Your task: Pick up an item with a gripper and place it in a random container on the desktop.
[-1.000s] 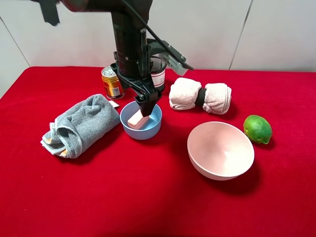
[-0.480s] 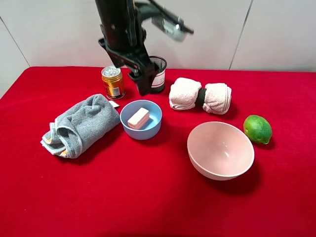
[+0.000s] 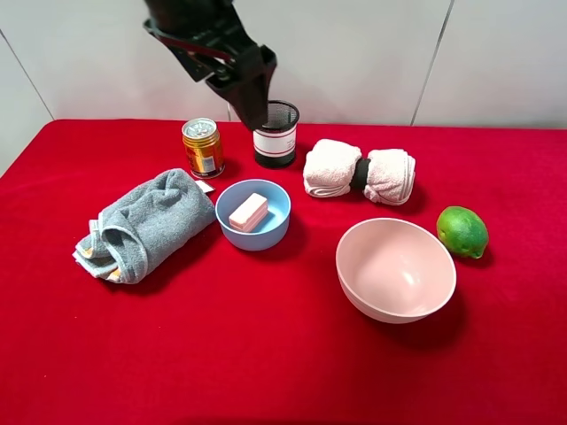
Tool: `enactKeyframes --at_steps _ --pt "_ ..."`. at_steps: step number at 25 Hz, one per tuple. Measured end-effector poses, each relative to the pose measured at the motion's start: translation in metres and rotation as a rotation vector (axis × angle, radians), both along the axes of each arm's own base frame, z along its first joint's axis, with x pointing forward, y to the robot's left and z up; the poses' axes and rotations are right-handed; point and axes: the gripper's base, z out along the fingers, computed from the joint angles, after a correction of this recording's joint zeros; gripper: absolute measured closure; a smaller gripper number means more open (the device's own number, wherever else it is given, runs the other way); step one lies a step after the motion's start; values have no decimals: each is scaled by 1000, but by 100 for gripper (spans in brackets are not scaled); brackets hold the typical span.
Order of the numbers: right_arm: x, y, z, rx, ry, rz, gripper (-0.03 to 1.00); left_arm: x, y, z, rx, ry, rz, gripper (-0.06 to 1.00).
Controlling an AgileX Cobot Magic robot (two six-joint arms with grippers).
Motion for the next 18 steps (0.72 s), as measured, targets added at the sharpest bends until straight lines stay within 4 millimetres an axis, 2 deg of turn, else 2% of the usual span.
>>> enactKeyframes --at_steps 9,18 --pt "0 0 0 0 0 0 28 -43 35 7 4 15 21 -5" --pt "0 0 0 0 0 0 28 -97 78 13 -22 1 52 -5"
